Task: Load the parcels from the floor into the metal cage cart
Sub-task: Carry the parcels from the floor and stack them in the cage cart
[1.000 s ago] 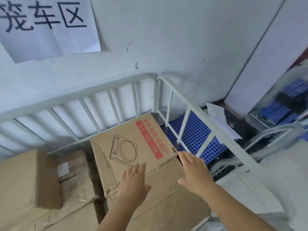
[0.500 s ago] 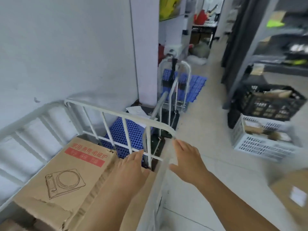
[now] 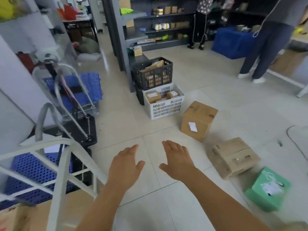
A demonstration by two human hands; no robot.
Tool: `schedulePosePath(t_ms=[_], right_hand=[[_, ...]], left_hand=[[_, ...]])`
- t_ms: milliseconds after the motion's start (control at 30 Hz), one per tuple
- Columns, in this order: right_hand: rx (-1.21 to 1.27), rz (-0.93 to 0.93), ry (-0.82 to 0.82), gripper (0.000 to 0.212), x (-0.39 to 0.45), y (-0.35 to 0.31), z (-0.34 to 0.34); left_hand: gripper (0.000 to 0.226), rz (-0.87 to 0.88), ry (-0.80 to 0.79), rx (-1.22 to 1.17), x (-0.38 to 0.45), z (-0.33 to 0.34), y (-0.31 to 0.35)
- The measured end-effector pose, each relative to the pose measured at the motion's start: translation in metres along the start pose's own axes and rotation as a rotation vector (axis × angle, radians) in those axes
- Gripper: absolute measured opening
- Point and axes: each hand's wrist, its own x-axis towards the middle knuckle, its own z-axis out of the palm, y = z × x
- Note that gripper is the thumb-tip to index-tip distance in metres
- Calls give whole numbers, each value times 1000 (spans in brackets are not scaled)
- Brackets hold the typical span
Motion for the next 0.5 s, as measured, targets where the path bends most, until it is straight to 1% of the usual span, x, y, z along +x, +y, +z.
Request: schedulePosePath(t_ms=[200,333,500], right_hand=[[48,221,37,80,-58,98,-4],[62,336,41,77,-103,156,-5],[106,498,92,76,-161,221,-1]], left_hand=[[62,184,-106,42,10,45,101],[62,277,-173,72,4,75,163],[62,387,-255,101,-8,113,242]])
